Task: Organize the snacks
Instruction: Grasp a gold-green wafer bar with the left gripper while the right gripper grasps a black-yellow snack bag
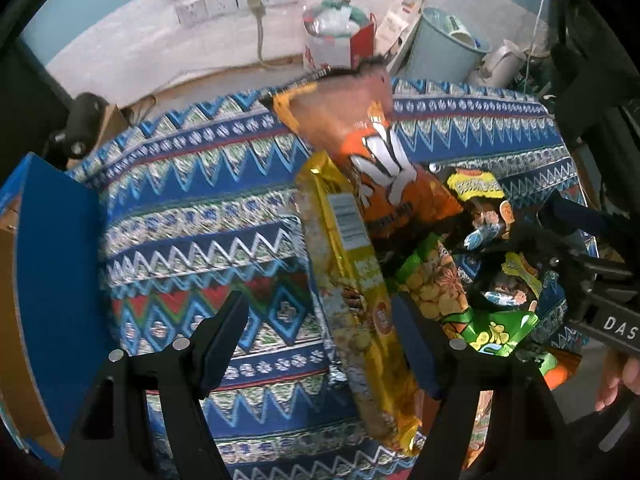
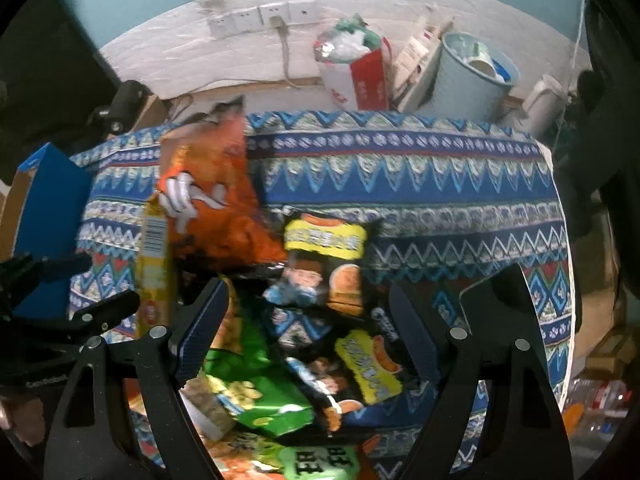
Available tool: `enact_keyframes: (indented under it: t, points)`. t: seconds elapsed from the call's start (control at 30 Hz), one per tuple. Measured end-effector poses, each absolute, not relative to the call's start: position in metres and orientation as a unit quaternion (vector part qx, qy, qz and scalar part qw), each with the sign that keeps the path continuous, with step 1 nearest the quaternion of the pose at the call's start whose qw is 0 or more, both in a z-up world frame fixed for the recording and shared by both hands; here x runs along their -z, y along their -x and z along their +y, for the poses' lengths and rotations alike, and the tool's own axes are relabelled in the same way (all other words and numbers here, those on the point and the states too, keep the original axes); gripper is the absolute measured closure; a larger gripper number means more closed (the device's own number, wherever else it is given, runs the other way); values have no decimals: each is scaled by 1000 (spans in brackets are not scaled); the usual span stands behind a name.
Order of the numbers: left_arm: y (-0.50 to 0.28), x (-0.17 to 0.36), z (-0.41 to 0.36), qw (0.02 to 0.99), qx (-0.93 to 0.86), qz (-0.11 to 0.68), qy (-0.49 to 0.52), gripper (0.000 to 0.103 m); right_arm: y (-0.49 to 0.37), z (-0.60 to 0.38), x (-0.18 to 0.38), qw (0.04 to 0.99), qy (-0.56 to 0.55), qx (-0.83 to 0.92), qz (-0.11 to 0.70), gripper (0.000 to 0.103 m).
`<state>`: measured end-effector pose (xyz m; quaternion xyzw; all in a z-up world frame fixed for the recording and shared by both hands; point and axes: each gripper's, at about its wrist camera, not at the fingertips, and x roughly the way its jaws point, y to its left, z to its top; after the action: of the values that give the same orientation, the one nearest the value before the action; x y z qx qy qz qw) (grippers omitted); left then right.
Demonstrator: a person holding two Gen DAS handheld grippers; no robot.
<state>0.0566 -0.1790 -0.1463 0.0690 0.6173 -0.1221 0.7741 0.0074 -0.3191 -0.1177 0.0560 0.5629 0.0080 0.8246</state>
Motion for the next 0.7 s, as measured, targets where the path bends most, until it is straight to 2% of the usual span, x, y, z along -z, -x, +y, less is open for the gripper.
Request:
enact_keyframes:
  t: [0.47, 0.5, 0.57, 0.67, 0.7]
  points:
    - [-64, 190, -198, 747, 120, 651, -64, 26, -31, -325, 154, 803, -77, 0, 591, 21]
    - [-63, 193, -198, 745, 126, 652, -62, 29, -33, -324, 158, 800, -73, 1, 595, 21]
    - [-59, 197, -197, 741, 145, 654, -48, 42, -36, -322, 167, 793, -66, 2, 605, 21]
    - [-50, 197, -196, 741, 154, 651, -53, 73, -40, -322, 176, 787, -64, 3, 614, 22]
    - [-47, 197, -194, 743, 155, 648, -61, 74, -42, -321, 179, 785, -62, 4, 617, 21]
